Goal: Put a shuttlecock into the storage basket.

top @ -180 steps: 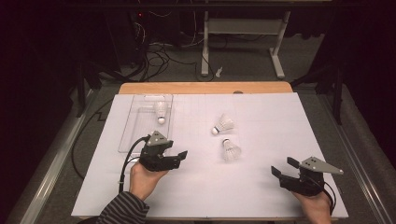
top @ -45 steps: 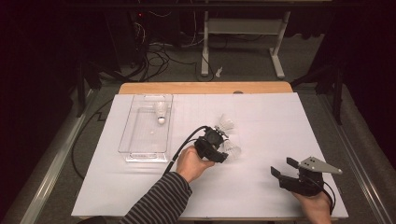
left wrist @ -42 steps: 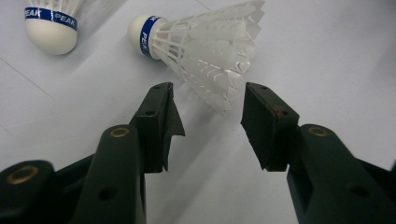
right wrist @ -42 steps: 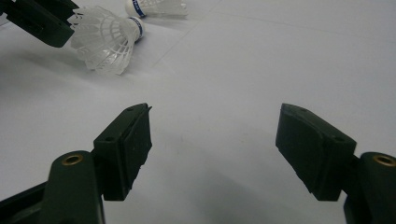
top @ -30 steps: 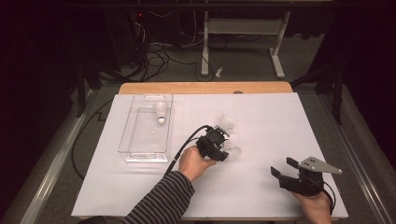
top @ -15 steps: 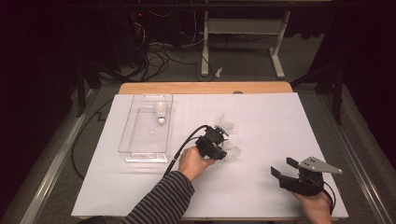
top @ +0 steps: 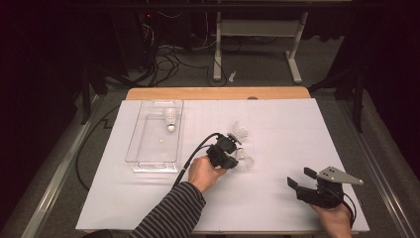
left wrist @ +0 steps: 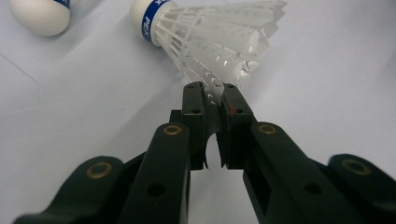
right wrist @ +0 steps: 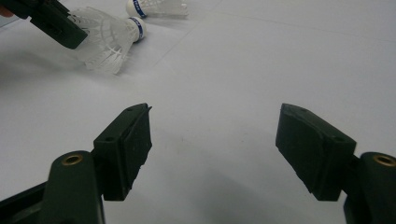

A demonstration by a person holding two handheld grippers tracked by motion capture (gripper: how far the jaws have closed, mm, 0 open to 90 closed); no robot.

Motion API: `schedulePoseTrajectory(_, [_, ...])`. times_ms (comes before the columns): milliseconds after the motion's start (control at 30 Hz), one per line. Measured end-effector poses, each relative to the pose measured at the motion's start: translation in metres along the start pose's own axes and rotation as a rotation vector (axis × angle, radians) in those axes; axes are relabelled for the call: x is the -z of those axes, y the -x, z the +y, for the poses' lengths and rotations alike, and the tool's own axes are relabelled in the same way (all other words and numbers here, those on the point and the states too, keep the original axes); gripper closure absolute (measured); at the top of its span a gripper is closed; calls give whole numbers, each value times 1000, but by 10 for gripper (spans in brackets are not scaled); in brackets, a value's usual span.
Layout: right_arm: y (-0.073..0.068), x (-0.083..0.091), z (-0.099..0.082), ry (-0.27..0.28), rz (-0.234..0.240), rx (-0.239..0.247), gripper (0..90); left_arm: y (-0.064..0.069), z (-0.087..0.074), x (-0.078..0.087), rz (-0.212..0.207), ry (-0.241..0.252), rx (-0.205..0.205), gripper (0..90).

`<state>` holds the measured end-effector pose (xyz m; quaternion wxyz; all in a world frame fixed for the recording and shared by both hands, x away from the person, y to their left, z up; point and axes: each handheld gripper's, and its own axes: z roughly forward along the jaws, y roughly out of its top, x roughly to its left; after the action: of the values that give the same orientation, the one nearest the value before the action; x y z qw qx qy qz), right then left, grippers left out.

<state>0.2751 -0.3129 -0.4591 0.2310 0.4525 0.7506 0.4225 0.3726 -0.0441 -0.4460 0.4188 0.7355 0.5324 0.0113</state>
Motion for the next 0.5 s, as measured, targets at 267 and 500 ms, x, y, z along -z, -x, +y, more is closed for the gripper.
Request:
schedulePoseTrajectory(267, [0, 0, 0, -1, 1, 2, 274, 0, -1, 0, 1, -1, -8, 889])
schedulePoseTrajectory(500, [0, 0, 0, -1, 1, 2, 274, 0, 0, 2, -4, -4, -18, 897])
